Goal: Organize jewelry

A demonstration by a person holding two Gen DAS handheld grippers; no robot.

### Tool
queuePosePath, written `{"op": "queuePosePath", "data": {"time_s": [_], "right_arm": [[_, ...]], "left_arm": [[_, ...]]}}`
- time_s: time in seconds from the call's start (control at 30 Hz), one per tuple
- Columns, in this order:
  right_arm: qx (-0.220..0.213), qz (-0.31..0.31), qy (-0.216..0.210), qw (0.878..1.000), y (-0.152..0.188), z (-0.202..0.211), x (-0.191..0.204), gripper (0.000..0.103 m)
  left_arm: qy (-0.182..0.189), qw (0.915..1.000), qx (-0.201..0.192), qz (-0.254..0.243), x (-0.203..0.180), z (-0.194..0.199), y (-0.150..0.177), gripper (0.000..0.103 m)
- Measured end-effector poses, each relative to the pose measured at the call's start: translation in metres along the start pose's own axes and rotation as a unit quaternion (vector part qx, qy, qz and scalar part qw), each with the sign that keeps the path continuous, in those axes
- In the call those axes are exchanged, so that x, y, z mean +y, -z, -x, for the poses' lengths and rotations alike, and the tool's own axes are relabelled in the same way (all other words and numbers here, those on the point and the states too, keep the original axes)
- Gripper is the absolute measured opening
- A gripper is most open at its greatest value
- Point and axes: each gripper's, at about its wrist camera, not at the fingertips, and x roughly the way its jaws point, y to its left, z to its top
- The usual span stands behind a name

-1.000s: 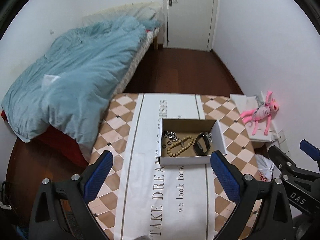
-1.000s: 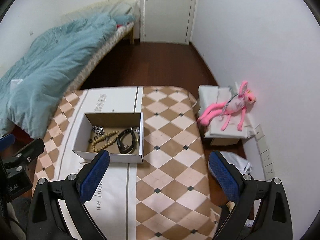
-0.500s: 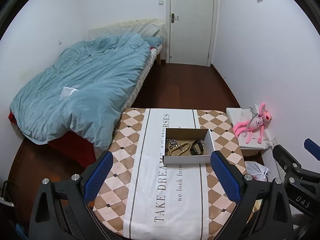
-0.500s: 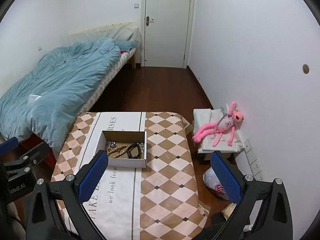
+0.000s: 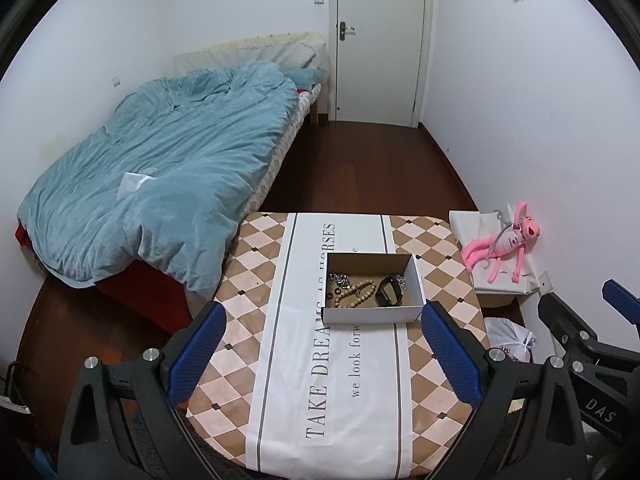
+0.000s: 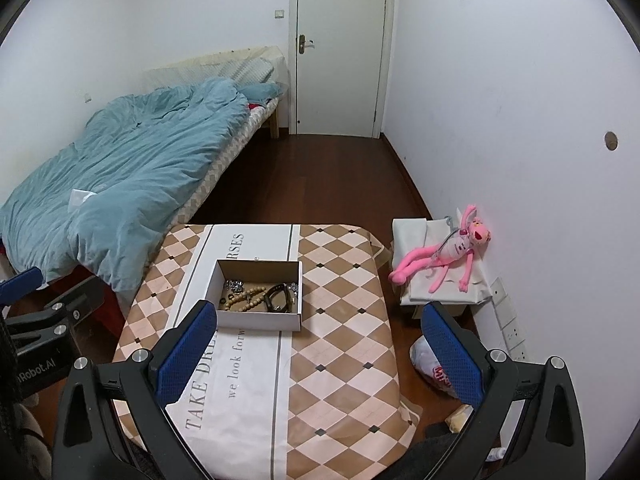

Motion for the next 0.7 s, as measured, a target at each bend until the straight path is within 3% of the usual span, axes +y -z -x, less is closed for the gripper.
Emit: {"op": "queuePosePath", "data": {"time_s": [0.7], "right_arm": [[0.075, 0.017, 0.014, 0.997, -0.040, -0.107, 0.012, 0.103]], "left_arm": [[-0.019, 0.9962, 0.085, -0.001, -0.002, -0.095, -0.033, 0.100]]}}
